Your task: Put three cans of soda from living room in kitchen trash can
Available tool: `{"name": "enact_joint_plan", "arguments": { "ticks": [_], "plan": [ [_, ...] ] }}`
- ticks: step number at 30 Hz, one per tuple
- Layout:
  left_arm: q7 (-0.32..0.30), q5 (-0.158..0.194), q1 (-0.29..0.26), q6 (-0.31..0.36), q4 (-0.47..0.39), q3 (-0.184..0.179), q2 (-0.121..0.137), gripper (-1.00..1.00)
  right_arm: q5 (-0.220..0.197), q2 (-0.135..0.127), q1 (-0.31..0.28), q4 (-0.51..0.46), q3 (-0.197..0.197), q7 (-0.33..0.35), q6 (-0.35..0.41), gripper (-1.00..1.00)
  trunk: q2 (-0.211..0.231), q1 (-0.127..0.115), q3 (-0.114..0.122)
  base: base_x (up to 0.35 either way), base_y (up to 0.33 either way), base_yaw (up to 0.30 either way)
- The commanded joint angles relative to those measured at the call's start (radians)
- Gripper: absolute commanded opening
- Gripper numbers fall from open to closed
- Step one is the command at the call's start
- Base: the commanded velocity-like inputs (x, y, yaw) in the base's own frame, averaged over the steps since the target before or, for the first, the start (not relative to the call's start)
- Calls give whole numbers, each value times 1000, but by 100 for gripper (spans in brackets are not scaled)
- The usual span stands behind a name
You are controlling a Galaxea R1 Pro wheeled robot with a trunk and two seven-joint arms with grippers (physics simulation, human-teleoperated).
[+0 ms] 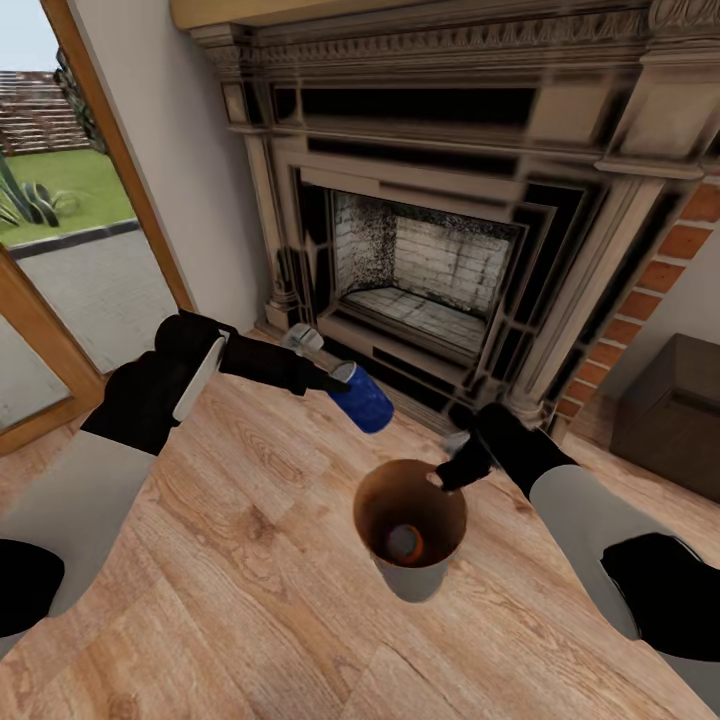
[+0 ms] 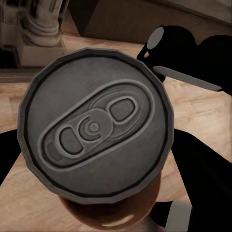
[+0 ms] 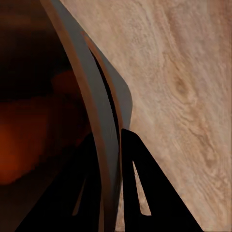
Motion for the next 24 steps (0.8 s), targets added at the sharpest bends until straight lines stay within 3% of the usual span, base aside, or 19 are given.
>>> {"name": "enact_joint_plan", "arguments": {
  "ticks": [1, 23, 24],
  "plan": [
    [-3, 0, 0, 0, 0, -1, 0, -100, -146, 0, 0, 1, -4, 7, 18, -100, 0, 0, 0, 0, 0, 0],
    [-8, -7, 2, 0, -1, 3, 2, -100, -147, 2, -2, 0, -7, 7, 18, -100, 0, 0, 0, 0, 0, 0],
    [-2, -13, -4, 0, 1, -3, 5, -100, -124, -4, 4, -6, 1, -3, 16, -100, 0, 0, 0, 0, 0, 0]
  ]
}}
